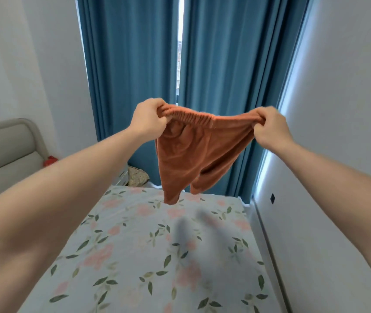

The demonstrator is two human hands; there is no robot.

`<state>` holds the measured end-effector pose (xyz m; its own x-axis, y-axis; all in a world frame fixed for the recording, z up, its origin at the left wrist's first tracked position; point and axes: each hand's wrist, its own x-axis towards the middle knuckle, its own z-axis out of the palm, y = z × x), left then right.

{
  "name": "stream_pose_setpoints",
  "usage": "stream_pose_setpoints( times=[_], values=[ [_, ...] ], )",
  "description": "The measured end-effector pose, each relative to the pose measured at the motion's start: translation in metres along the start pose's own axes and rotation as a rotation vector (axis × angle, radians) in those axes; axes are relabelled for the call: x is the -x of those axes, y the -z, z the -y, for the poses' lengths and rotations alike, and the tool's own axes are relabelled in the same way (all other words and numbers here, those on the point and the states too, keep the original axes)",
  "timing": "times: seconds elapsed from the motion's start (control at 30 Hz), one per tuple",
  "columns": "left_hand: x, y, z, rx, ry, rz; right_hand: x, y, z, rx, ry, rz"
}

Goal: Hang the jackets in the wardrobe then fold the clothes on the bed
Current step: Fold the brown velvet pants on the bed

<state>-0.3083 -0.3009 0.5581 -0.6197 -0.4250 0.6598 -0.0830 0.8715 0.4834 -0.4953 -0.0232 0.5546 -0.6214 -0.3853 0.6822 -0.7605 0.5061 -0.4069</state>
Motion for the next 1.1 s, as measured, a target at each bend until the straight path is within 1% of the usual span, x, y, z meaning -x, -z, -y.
stream_pose_setpoints(
  times=[0.1, 0.2, 0.27, 0.43, 0.57, 0.6, 0.7, 0.73, 0.8, 0.83, 0.9, 1.0, 1.1],
  values=[
    [0.064, -0.033, 0.037, -0.028, 0.082, 0.113, 0.058, -0.037, -0.021, -0.048, -0.026, 0.149],
    [0.148, -0.072, 0.074, -0.035, 0.192, 0.265, 0.133, -0.079, -0.050, -0.026, -0.070, 0.323],
    [0.213, -0.098, 0.096, -0.051, 0.283, 0.394, 0.191, -0.109, -0.074, -0.012, -0.085, 0.460],
    [0.390, -0.167, 0.142, -0.082, 0.473, 0.744, 0.350, -0.177, -0.139, 0.076, -0.229, 0.840],
    [0.527, -0.218, 0.162, -0.070, 0.562, 0.939, 0.482, -0.217, -0.186, 0.156, -0.320, 1.112],
    [0.558, -0.227, 0.164, -0.062, 0.572, 0.957, 0.515, -0.224, -0.197, 0.166, -0.340, 1.162],
    [0.641, -0.255, 0.172, -0.011, 0.672, 0.984, 0.601, -0.237, -0.225, 0.183, -0.394, 1.301],
    [0.670, -0.265, 0.178, 0.006, 0.696, 0.971, 0.629, -0.241, -0.233, 0.181, -0.417, 1.333],
    [0.721, -0.280, 0.184, 0.070, 0.801, 0.933, 0.678, -0.245, -0.246, 0.173, -0.460, 1.387],
    [0.741, -0.288, 0.188, 0.080, 0.835, 0.917, 0.698, -0.249, -0.251, 0.167, -0.474, 1.388],
    [0.773, -0.302, 0.192, 0.044, 0.867, 0.902, 0.735, -0.255, -0.259, 0.175, -0.485, 1.393],
    [0.807, -0.319, 0.194, -0.031, 0.888, 0.900, 0.781, -0.261, -0.263, 0.247, -0.480, 1.444],
    [0.832, -0.335, 0.190, -0.052, 0.925, 0.954, 0.813, -0.265, -0.264, 0.313, -0.506, 1.478]
  ],
)
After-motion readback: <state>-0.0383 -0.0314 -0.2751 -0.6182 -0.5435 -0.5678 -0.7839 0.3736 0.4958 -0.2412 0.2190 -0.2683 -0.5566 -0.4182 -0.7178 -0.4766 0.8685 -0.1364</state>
